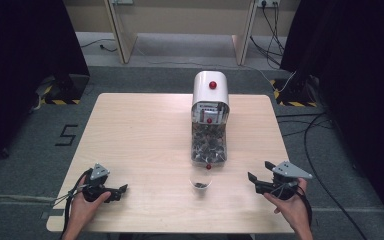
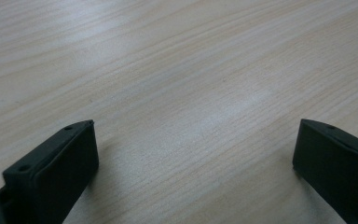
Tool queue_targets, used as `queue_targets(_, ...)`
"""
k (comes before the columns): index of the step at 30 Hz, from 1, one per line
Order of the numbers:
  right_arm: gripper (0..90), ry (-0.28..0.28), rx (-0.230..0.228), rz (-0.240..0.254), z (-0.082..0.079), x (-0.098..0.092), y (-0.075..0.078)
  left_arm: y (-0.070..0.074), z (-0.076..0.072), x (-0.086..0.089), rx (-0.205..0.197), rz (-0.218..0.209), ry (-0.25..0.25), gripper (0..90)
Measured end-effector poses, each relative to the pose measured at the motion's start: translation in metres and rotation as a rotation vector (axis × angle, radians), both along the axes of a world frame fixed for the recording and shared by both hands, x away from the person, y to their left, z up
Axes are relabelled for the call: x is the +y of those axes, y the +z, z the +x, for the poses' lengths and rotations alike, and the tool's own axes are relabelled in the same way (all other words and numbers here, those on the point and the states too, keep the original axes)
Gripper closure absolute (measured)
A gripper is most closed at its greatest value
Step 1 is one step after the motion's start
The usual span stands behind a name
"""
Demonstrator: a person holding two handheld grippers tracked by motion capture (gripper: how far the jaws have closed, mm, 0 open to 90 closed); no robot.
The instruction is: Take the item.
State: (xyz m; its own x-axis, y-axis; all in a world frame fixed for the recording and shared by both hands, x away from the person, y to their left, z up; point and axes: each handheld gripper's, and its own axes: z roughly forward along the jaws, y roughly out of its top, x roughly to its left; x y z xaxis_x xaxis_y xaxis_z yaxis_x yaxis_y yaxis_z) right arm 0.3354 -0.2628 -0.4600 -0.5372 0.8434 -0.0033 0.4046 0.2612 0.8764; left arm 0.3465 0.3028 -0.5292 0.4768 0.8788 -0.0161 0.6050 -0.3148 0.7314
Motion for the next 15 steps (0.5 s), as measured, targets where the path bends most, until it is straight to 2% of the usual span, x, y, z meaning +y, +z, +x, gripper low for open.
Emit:
queue_targets(6,24.0,0.016,0.011,-0.009,-0.004,0.004,-0.0059,0.0,0.0,-0.0001,0.0,-0.001,0.001,0.0)
queue_targets(15,23.9,-0.019,0.01,-0.007,-0.009,-0.0046,-0.01,-0.0001,0.0,-0.0001,0.0,-0.001,0.001,0.0)
